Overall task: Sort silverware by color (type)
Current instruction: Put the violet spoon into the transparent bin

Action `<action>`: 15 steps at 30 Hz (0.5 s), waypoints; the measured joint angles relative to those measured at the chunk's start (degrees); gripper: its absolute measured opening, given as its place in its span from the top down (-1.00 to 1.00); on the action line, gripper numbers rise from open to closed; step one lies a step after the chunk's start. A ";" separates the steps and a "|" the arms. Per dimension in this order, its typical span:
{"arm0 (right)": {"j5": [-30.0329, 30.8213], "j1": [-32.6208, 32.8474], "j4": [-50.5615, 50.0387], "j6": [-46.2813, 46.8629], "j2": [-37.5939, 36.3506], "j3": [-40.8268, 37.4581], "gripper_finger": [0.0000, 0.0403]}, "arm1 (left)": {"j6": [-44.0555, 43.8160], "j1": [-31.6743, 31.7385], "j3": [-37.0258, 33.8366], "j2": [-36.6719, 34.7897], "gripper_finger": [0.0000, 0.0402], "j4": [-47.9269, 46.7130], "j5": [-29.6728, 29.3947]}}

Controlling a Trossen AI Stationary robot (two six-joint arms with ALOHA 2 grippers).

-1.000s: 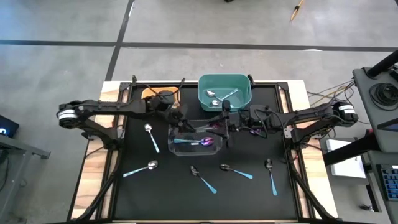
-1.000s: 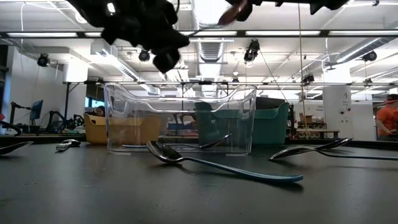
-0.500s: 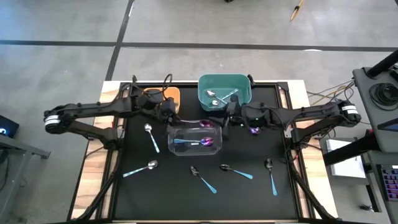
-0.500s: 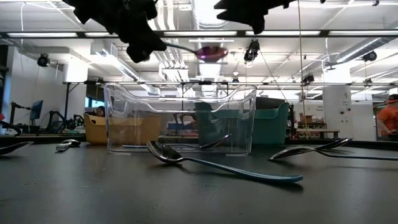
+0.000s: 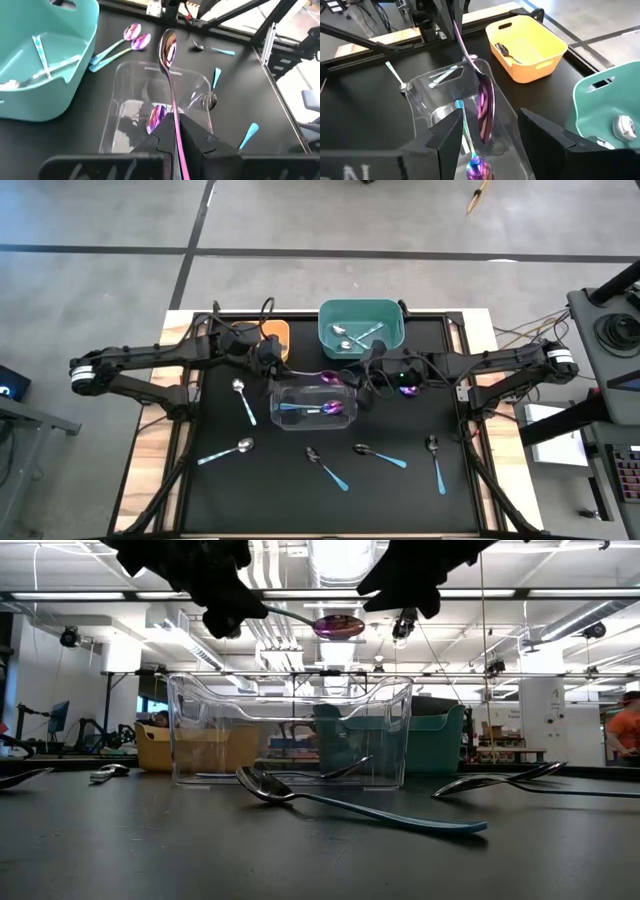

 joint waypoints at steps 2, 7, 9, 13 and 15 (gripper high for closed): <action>0.02 0.00 0.20 -0.41 0.00 -0.15 0.08 | -0.46 0.00 0.00 -0.02 1.00 1.40 0.00; 0.21 -0.03 1.73 -1.17 2.26 -0.21 0.07 | -0.87 0.00 0.01 0.09 1.00 5.06 0.00; 0.24 -0.24 2.31 -2.09 3.16 -0.21 0.07 | -0.86 0.00 0.01 0.11 1.00 5.28 0.02; 0.29 -0.37 5.95 -4.48 4.96 -0.21 0.10 | -0.84 0.00 0.00 0.17 1.00 5.41 0.02; 0.89 -0.42 8.41 -5.58 5.77 -0.14 0.14 | -0.77 0.00 -0.03 0.17 1.00 5.46 0.02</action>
